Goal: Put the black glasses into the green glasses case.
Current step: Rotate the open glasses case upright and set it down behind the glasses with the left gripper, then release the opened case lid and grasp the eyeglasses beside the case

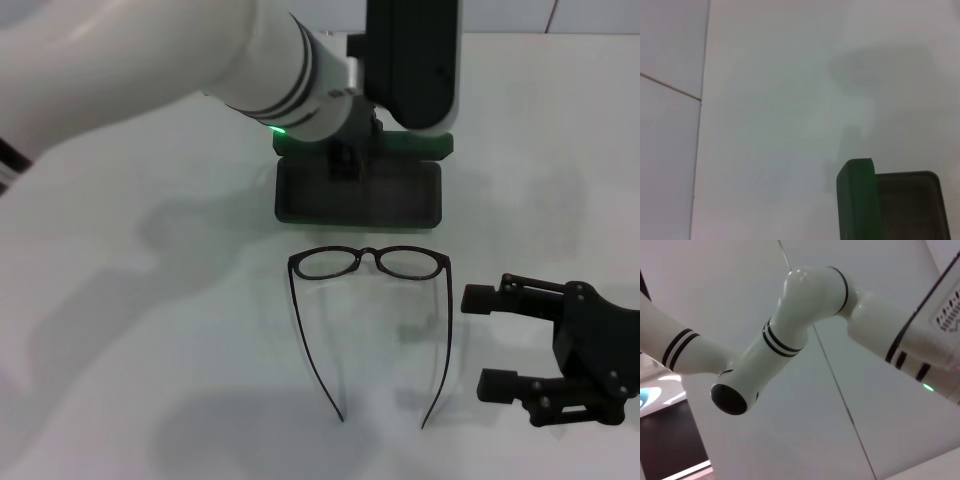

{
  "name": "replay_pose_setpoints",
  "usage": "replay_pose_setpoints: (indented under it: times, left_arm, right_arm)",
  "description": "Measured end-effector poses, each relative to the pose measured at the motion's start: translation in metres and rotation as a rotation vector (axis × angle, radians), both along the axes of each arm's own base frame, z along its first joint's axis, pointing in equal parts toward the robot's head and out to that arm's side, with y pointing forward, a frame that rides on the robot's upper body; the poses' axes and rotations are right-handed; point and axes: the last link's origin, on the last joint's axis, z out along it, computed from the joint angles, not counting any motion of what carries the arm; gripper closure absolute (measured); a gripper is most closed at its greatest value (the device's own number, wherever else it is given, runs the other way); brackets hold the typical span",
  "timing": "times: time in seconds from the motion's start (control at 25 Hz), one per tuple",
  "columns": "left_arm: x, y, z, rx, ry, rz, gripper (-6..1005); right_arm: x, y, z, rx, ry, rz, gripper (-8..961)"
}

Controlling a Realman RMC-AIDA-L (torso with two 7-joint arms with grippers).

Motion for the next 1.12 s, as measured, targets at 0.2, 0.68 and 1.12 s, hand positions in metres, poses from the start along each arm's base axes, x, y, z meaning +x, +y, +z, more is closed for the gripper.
replay_pose_setpoints:
  times: [0.2,0.68,1.12]
  left_arm:
    - [-0.006,0.007,-0.010,-0.005,0.034,0.007,798]
    - [-0.017,0.011,-0.016,-0.009,0.050,0.047,784]
    - [-0.012,0.012,-0.014,0.019,0.021,0.079,695]
  right_arm:
    - [0.001,0.001,0.001,0.011,0.007,-0.011,112]
    - [0.001,0.003,0.003,0.026,0.010,-0.017,113]
    - [0.003,0.001,0.003,0.023,0.012,-0.022,112]
